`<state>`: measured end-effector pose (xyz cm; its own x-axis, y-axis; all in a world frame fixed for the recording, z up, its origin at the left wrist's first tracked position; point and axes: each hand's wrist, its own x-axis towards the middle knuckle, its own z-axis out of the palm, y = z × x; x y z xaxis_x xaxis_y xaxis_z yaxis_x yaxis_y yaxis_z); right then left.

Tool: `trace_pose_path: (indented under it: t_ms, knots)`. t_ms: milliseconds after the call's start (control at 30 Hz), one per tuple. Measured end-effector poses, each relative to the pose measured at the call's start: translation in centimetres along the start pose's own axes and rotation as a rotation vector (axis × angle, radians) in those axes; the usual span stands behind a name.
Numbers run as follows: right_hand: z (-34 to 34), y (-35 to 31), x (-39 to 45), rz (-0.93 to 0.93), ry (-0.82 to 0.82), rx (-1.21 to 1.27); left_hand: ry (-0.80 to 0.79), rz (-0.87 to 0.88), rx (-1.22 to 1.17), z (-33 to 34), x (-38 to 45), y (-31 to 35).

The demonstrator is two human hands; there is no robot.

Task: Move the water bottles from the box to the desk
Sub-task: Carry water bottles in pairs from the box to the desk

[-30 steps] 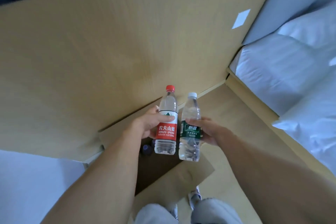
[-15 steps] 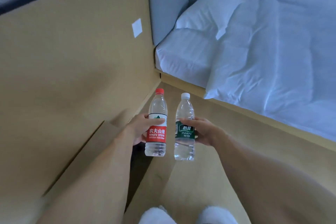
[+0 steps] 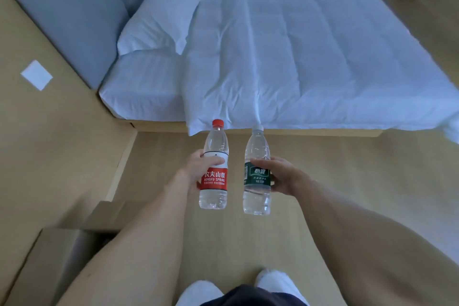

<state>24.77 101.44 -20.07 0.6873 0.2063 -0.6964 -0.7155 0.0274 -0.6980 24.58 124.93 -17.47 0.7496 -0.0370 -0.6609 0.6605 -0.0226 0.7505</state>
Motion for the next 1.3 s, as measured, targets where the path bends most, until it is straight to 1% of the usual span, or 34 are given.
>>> trace_pose_path:
  t_ms: [167,333,533,633,733,900,1100,1300]
  knots:
    - [-11.4,0.3,-4.1,-0.028,0.164,0.122,-0.174,0.018,0.073,12.0,2.7,1.6]
    - [-21.0,1.7,-9.1,-0.039,0.338,0.273,-0.387,0.006,0.169,23.8,4.2,3.3]
    - [-30.2,4.6,-14.2,-0.054,0.528,0.484,-0.625,0.001,0.385,36.7,5.4,4.5]
    - [-34.1,6.0,-16.3,-0.084,0.615,0.554,-0.74,0.008,0.508,42.6,6.1,4.6]
    - [-37.9,7.2,-17.9,-0.1,0.714,0.606,-0.834,0.01,0.582,48.3,6.7,4.6]
    - [-44.6,7.6,-18.9,-0.111,0.814,0.685,-0.91,-0.004,0.644,57.7,9.5,5.6]
    - [-52.9,4.7,-19.0,-0.118,0.927,0.793,-1.003,0.008,0.707,69.4,13.3,8.8]
    - [-61.4,1.5,-20.1,-0.165,0.997,0.847,-1.058,0.061,0.782,80.0,15.1,11.7]
